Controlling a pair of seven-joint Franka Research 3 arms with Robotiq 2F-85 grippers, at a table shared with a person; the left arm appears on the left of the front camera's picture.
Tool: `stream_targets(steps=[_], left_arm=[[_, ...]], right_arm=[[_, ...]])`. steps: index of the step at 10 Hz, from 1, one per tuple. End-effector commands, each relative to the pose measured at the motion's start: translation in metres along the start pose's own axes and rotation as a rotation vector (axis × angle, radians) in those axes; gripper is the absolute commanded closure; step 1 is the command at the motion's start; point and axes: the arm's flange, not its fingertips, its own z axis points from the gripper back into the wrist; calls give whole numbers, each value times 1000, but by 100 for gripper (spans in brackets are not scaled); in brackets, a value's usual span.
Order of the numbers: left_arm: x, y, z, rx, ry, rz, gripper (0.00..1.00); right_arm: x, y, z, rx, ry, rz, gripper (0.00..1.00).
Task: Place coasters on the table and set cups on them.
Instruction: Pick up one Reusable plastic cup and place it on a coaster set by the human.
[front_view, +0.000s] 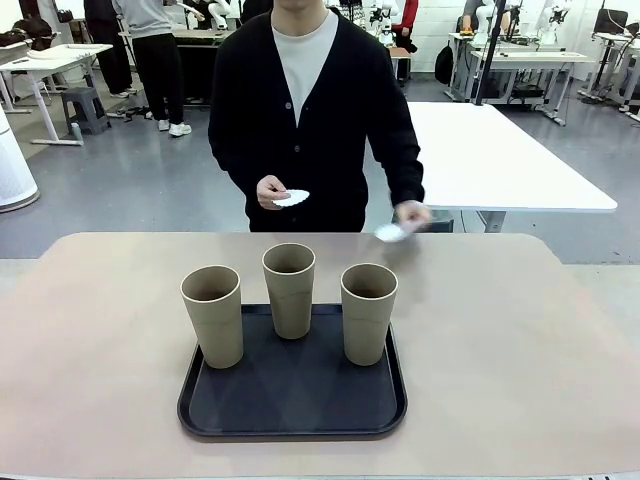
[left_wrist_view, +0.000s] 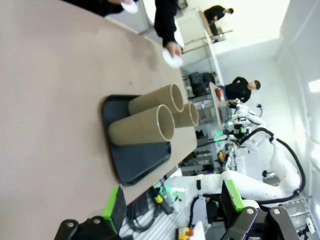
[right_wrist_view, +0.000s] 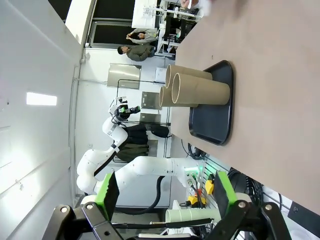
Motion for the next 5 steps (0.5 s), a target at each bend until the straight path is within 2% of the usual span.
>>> stream_targets(steps=[1,5], left_arm=[[0,1,2,-9,-7,-4,0],[0,1,2,-9,-7,-4,0]], right_arm=[[0,0,0,13,0,4,0],[0,0,0,13,0,4,0]])
